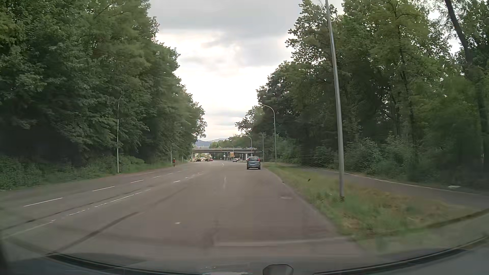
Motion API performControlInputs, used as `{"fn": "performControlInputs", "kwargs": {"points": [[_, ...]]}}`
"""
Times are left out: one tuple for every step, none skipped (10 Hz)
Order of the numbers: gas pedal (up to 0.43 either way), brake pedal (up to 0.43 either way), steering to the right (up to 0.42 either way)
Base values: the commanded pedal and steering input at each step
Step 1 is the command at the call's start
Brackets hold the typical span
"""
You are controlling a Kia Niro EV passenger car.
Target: Follow the waypoints while adhering to traffic rules and regulations
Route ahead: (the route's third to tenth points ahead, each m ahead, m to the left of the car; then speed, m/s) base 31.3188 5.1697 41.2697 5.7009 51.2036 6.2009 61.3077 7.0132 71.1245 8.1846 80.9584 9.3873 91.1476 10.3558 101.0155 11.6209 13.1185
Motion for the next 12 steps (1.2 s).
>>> {"fn": "performControlInputs", "kwargs": {"points": [[0.138,0.0,0.001],[0.138,0.0,0.001],[0.138,0.0,0.001],[0.138,0.0,0.001],[0.138,0.0,0.001],[0.138,0.0,0.001],[0.138,0.0,0.001],[0.13,0.0,0.001],[0.13,0.0,0.001],[0.13,0.0,0.002],[0.118,0.0,0.001],[0.118,0.0,-0.002]]}}
